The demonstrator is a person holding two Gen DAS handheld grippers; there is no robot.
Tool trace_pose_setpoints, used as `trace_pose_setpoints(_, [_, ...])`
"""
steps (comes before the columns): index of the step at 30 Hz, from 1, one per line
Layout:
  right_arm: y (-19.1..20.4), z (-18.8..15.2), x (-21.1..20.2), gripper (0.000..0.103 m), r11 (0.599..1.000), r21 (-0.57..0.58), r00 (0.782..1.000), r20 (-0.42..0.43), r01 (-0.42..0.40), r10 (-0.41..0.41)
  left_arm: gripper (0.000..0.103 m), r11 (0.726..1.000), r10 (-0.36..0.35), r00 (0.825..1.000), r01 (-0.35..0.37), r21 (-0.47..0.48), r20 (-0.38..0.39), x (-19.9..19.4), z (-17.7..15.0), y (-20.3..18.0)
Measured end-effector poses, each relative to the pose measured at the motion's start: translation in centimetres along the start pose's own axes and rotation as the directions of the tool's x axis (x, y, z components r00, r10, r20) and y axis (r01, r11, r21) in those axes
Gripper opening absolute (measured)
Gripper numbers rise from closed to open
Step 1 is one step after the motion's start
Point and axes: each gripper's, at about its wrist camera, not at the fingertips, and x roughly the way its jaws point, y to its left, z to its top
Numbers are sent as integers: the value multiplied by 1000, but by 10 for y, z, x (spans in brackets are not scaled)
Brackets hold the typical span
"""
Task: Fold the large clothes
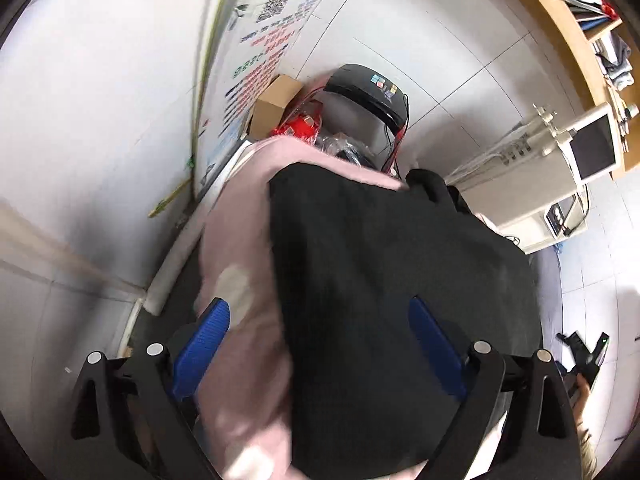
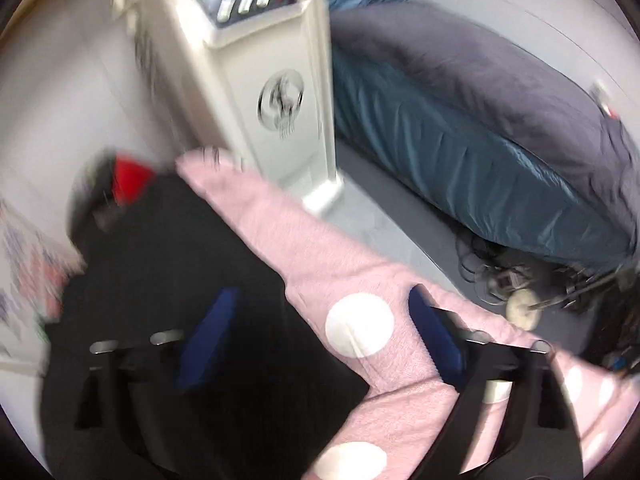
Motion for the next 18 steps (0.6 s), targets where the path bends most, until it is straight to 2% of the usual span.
trace_pose_setpoints(3, [-22, -17, -2, 89, 997, 39, 993, -93, -74, 77, 89, 1000, 6, 1000, -6, 27, 6, -24, -31, 7])
trace_pose_setpoints(5, [-34, -41, 2, 89, 986, 84, 971, -180, -145, 158, 89, 999, -28, 999, 29, 29, -21, -30, -53, 8])
trace_pose_setpoints(7, [-38, -65, 11, 86, 969, 143, 938, -258, -202, 233, 89, 996, -71, 995, 74, 40, -63, -25, -73, 5])
trace_pose_setpoints(8, [-41, -81, 20, 84, 951, 200, 907, -308, -234, 288, 88, 995, -76, 994, 81, 55, -78, -21, -78, 1])
trace_pose_setpoints(10, [-37, -101, 23, 73, 927, 268, 871, -349, -261, 346, 81, 987, -97, 987, 111, 114, -125, -9, -89, -13])
trace_pose_setpoints(11, [-36, -110, 30, 69, 906, 318, 849, -358, -280, 389, 66, 981, -89, 987, 111, 159, -134, -4, -93, -20])
trace_pose_setpoints(12, [-34, -114, 35, 56, 883, 361, 836, -348, -298, 425, 57, 975, -73, 989, 99, 201, -132, 1, -96, -27])
trace_pose_setpoints(13, [-33, -117, 37, 42, 861, 398, 827, -328, -318, 457, 52, 967, -69, 990, 97, 236, -127, 7, -97, -34])
trace_pose_setpoints(14, [-32, -117, 41, 38, 829, 442, 814, -300, -343, 497, 43, 964, -61, 990, 92, 249, -129, 11, -97, -38])
trace_pose_setpoints(15, [-31, -116, 43, 25, 802, 472, 801, -279, -366, 529, 32, 963, -57, 990, 89, 254, -129, 12, -95, -41])
trace_pose_setpoints(16, [-29, -114, 45, 8, 789, 485, 793, -270, -378, 546, 26, 960, -62, 990, 94, 263, -127, 11, -92, -45])
trace_pose_setpoints(17, [-27, -114, 36, 7, 798, 475, 804, -265, -371, 532, 16, 952, -62, 990, 97, 291, -126, 7, -90, -49])
trace_pose_setpoints(18, [-25, -112, 30, 5, 809, 459, 818, -254, -367, 515, 13, 940, -57, 991, 95, 328, -124, 0, -90, -52])
